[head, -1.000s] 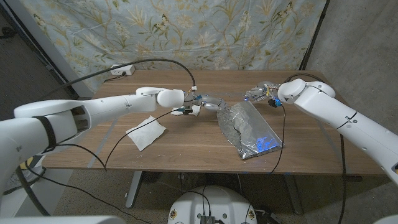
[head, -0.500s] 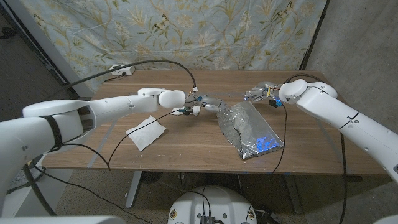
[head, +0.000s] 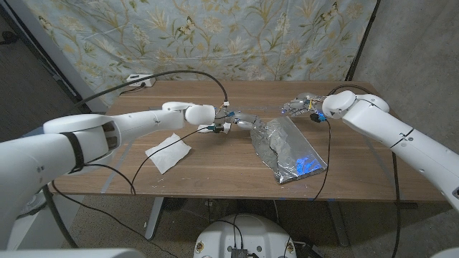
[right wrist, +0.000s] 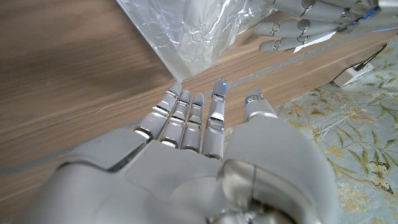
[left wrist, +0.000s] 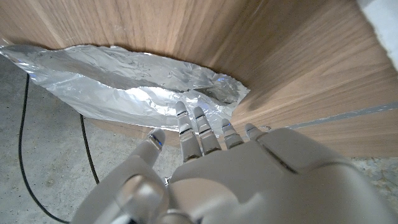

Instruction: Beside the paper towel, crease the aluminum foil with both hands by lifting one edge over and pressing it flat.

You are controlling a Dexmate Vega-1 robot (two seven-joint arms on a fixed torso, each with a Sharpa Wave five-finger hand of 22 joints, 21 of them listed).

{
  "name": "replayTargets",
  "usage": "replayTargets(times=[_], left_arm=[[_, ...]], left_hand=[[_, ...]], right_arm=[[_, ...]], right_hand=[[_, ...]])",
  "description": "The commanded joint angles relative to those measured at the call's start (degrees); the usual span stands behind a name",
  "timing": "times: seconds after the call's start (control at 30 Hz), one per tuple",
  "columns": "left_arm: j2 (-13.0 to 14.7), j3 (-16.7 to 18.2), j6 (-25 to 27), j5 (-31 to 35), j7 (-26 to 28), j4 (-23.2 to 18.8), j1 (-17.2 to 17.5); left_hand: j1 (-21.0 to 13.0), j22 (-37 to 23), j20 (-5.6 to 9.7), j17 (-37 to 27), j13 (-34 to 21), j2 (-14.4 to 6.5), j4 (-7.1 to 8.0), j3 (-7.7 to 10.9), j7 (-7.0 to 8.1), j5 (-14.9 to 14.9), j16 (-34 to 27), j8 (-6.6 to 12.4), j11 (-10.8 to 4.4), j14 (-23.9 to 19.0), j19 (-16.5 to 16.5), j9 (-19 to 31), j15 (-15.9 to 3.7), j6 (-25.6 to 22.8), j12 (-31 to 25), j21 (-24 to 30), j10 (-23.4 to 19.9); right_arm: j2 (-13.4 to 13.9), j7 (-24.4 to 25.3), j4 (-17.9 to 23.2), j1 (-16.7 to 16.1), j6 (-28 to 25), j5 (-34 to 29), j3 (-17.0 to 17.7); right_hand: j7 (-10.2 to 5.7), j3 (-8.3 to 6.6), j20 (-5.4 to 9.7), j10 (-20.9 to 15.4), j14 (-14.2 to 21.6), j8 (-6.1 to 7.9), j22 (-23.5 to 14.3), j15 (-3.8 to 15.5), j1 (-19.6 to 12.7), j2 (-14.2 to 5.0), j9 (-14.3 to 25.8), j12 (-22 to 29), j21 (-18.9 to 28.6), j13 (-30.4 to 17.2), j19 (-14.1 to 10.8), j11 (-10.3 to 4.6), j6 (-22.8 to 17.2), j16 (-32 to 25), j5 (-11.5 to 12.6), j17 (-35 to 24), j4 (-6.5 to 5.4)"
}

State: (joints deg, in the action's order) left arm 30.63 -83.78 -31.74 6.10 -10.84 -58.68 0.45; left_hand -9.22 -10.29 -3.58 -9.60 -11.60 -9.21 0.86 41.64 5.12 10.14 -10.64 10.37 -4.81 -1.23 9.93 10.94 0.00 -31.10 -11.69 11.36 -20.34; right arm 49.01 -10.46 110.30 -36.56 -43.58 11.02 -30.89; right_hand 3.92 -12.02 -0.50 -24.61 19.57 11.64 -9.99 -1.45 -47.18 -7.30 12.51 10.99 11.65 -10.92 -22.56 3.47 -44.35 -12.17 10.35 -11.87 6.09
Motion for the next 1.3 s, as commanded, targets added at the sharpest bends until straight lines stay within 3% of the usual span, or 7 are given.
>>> replayTargets(times=[0.03,0.5,0.63,0.67,1.03,1.1,1.3], left_arm=[[-2.56,-0.4,-2.77,1.96,0.52,4.25,-0.43],[-1.83,-1.6,-1.17,3.93,0.16,2.14,-1.08],[-1.68,-1.86,-0.62,4.23,0.12,1.66,-1.24],[-1.64,-1.9,-0.52,4.27,0.14,1.56,-1.26],[-0.99,-2.31,0.95,4.26,-0.17,-0.08,-1.28],[-0.93,-2.32,1.06,4.15,-0.17,-0.2,-1.26],[-0.78,-2.33,1.2,4.03,-0.03,-0.38,-1.28]], left_hand=[[-0.8,-0.05,-0.28,-0.11,-0.07,0.03,-0.38,0.0,-0.15,-0.22,0.03,0.25,-0.15,-0.5,3.99,0.08,-0.24,-0.04,-0.05,0.42,0.21],[-0.9,-0.07,-0.25,-0.12,-0.08,0.06,-0.5,-0.2,-0.22,-0.25,0.03,0.47,-0.29,-0.55,3.91,0.08,-0.22,-0.28,-0.28,0.41,-0.1],[-0.91,-0.07,-0.22,-0.12,-0.08,0.06,-0.52,-0.27,-0.22,-0.26,0.03,0.53,-0.3,-0.55,3.92,0.08,-0.24,-0.42,-0.36,0.39,-0.24],[-0.91,-0.07,-0.24,-0.12,-0.08,0.06,-0.52,-0.27,-0.22,-0.26,0.03,0.54,-0.27,-0.55,3.92,0.08,-0.23,-0.43,-0.37,0.39,-0.25],[-0.91,-0.09,-0.27,-0.13,-0.09,0.08,-0.53,-0.43,-0.16,-0.28,0.03,0.6,-0.25,-0.57,4.03,0.09,-0.26,-0.56,-0.44,0.33,-0.33],[-0.91,-0.09,-0.28,-0.13,-0.09,0.08,-0.53,-0.46,-0.19,-0.28,0.04,0.58,-0.22,-0.54,4.02,0.09,-0.25,-0.5,-0.45,0.33,-0.33],[-0.92,-0.09,-0.28,-0.13,-0.09,0.06,-0.54,-0.53,-0.14,-0.28,0.04,0.55,-0.3,-0.54,4.03,0.09,-0.24,-0.39,-0.45,0.32,-0.28]], right_arm=[[-0.01,1.79,-0.22,-1.87,1.14,0.93,1.68],[-0.58,3.12,-0.89,-2.9,2.82,2.04,2.54],[-0.67,3.64,-1.12,-3.35,3.86,2.19,2.78],[-0.55,3.64,-1.16,-3.45,4.27,2.15,2.77],[1.92,6.58,0.29,-5.13,9.69,-3.14,0.63],[2.59,7.19,1.06,-5.1,9.85,-5.03,-0.26],[3.92,9.3,3.17,-5.13,9.23,-10.3,-2.51]], right_hand=[[-0.08,0.07,-0.01,0.2,-0.1,-0.18,-0.29,0.01,0.45,-0.53,-0.05,-0.03,-0.15,-0.18,0.19,-0.07,0.49,-0.12,-0.07,-0.26,-0.64],[-0.63,0.51,0.73,0.41,-0.49,-0.55,-0.32,0.38,2.97,-1.79,-0.23,0.05,-0.2,-0.21,0.66,-0.47,1.59,-0.25,-0.2,-0.64,-2.24],[-0.85,0.75,1.16,0.75,-0.81,-0.72,-0.36,0.71,5.31,-2.81,-0.3,0.04,-0.19,-0.23,1.02,-0.67,2.46,-0.32,-0.2,-0.94,-3.91],[-1.17,0.93,1.82,1.05,-1.2,-0.8,-0.39,1.14,6.99,-3.11,-0.35,0.02,-0.26,-0.25,1.55,-1.15,3.12,-0.29,-0.17,-1.13,-5.09],[-1.09,1.19,1.76,1.18,-1.66,-1.16,-0.44,1.37,10.2,-3.4,-0.48,0.13,-0.19,-0.28,2.03,-0.71,5.18,-0.34,-0.05,-1.47,-7.35],[-1.71,1.34,1.77,1.13,-1.8,-1.28,-0.45,1.36,11.78,-3.36,-0.57,0.19,-0.22,-0.29,2.44,-1.32,6.27,-0.36,0.04,-1.58,-8.44],[-3.03,1.37,1.78,1.11,-2.34,-1.54,-0.41,1.86,13.86,-3.16,-0.8,0.23,-0.38,-0.29,3.34,-1.74,8.51,-0.19,0.22,-1.63,-9.81]])
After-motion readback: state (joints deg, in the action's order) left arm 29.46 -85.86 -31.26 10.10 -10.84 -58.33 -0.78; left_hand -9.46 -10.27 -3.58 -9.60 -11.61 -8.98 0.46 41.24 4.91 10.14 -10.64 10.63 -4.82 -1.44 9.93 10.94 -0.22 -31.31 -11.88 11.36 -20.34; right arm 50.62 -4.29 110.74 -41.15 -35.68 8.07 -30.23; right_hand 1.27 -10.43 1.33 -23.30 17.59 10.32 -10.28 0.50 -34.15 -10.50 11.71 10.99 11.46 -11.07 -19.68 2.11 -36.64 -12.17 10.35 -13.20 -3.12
